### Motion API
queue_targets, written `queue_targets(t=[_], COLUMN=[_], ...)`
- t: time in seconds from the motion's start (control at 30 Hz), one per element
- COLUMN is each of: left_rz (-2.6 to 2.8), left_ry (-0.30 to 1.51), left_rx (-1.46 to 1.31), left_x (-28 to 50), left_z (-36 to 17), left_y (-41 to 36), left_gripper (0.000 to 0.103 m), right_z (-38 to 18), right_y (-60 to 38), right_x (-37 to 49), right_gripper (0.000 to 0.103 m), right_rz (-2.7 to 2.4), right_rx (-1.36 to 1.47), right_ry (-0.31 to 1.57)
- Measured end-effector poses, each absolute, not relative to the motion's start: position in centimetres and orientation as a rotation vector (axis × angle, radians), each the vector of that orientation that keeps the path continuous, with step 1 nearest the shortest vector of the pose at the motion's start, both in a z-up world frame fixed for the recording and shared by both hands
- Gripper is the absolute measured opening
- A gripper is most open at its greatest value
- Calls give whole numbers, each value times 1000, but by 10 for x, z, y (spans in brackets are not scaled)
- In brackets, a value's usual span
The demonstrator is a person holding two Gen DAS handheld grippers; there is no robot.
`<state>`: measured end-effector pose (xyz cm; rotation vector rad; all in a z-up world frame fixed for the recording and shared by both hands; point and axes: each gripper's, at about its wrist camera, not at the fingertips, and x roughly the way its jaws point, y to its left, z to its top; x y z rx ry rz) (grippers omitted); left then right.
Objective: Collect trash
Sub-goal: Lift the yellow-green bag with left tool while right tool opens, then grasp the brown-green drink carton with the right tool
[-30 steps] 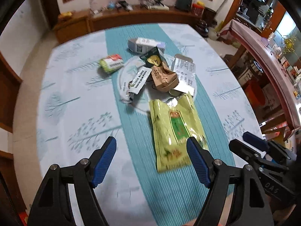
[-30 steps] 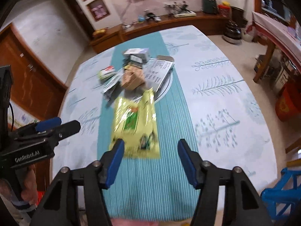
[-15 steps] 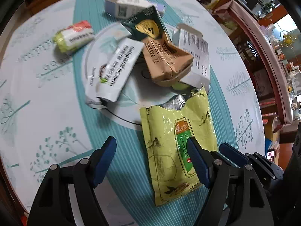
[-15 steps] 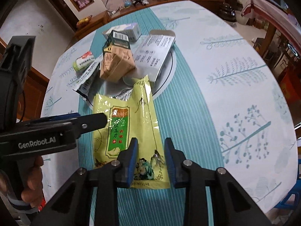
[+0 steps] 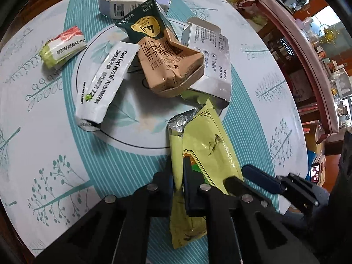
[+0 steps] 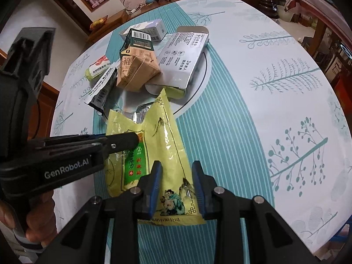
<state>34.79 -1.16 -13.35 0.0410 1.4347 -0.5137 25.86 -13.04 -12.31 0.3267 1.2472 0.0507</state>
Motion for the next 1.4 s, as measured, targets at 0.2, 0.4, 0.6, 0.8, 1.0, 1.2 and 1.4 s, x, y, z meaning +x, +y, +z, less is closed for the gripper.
queue_targets(t=[0.2,0.4,0.6,0.8,1.0,1.2,1.4], left_rz=[-468,-381,-290,-225,-186,-174,-181], left_ry=[1395,1343,1274,1250,1262,1250,1220], left_rx=[27,-34,-107,-144,-157,-158,-154], left_x=[336,338,348,356,350,335,314], left_z=[-115,-90,-64,-54,-59,-53,-38], left_y=[17,65,109,142,157,164,157], left_gripper=[3,3,3,3,3,3,3], right_z=[-105,-78,-72,-85,-112,-102,-67], right_y=[-128,-118,-85,-51,-32,-27,-42], right_x=[266,300,346,378,396,382,341], right_gripper=[29,33,48,51,63,43,43], right_rz=[62,100,135,128,71,88,147], right_rx=[313,272,101,-115,-273,-253,-89], right_ry=[1216,1149,1128,1152,1188,1114,1062])
